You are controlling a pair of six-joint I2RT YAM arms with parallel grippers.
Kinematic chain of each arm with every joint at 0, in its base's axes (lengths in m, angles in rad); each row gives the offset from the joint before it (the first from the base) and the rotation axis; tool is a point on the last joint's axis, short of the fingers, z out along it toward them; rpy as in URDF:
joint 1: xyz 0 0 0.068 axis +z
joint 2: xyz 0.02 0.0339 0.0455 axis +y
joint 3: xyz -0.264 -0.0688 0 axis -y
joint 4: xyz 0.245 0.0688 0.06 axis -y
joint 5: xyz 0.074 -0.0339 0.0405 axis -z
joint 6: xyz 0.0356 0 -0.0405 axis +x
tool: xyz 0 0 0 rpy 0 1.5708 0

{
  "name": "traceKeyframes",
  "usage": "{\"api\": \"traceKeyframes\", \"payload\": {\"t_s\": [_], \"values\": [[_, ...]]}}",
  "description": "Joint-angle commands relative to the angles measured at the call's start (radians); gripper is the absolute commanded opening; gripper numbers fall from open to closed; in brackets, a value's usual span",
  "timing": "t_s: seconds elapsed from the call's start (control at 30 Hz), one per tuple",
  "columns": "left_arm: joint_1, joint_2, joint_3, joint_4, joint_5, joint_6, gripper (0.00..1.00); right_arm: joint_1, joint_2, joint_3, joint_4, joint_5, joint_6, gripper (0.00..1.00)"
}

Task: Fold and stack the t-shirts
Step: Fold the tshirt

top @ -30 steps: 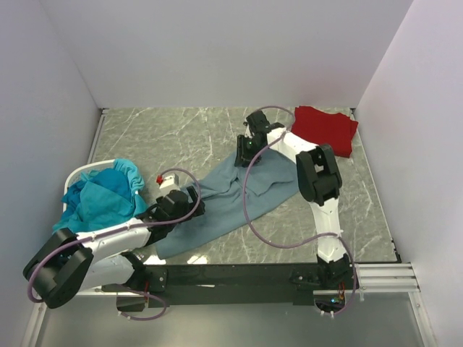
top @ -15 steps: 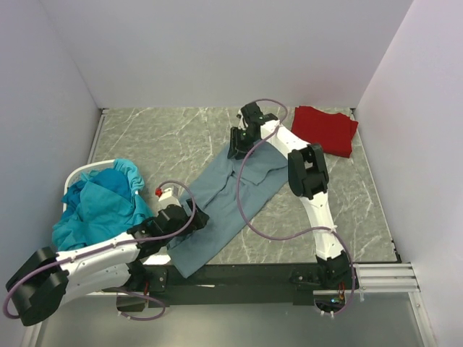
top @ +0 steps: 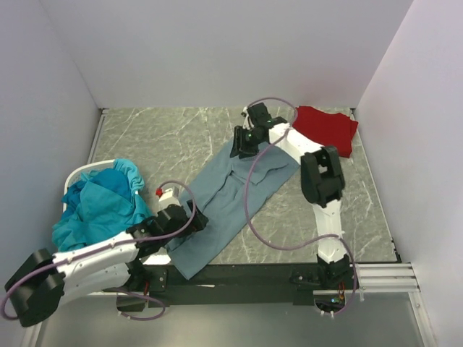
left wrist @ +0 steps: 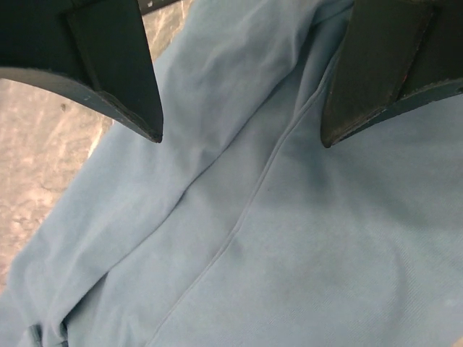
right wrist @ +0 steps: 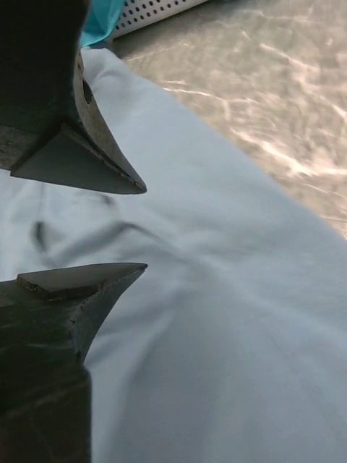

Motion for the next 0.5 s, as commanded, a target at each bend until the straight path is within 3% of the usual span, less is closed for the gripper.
{"api": "traceKeyframes", "payload": {"t_s": [0.0,0.13,0.27,0.47], "values": [[-0.003,0.087,0.069,0.015,-0.039,0.059,0.97,0.006,-0.248,-0.145,0.114,0.118,0.003,0.5],[-0.003,0.149,0.117,0.004,-0.082,0.085,0.98,-0.006,-0.387,-0.335,0.154,0.229,0.017,0.51],[-0.003,0.156,0.114,0.02,-0.07,0.097,0.98,-0.034,-0.403,-0.473,0.174,0.279,0.026,0.51],[-0.002,0.137,0.079,0.015,-0.041,0.094,0.97,-0.084,-0.319,-0.483,0.18,0.281,0.015,0.51]]}}
